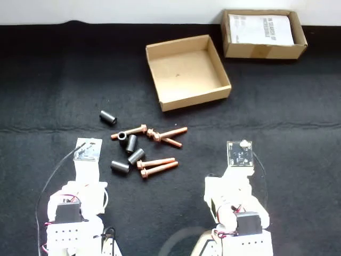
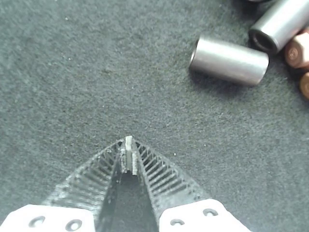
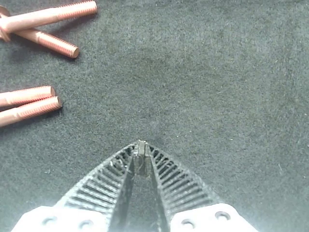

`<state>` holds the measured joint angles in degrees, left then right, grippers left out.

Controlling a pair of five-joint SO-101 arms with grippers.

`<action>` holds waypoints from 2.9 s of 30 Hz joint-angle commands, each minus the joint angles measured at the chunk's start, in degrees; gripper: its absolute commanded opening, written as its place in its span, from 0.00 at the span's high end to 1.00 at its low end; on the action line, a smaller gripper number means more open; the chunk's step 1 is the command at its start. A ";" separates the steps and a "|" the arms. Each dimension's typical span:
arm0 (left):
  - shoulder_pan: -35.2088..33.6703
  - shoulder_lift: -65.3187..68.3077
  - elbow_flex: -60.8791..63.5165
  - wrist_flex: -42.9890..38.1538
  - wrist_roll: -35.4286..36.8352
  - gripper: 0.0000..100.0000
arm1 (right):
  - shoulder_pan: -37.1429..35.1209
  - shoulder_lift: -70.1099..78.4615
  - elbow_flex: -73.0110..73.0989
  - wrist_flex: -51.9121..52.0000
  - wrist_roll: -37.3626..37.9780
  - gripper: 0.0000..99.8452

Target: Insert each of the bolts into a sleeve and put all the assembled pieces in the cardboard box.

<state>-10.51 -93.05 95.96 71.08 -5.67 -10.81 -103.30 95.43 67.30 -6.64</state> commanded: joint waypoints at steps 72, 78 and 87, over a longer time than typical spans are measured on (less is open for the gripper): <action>-0.22 0.48 -0.66 0.18 -0.18 0.99 | -3.47 0.48 7.25 -15.78 -0.18 0.99; -0.22 0.48 -0.66 0.18 -0.18 0.99 | -3.47 0.48 2.42 -22.29 -0.18 0.99; -0.22 0.48 -0.66 0.18 -0.18 0.99 | -7.60 0.92 -18.33 -28.88 -0.18 0.99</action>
<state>-10.51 -93.05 95.96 71.08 -5.67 -15.82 -103.30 86.11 39.34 -6.64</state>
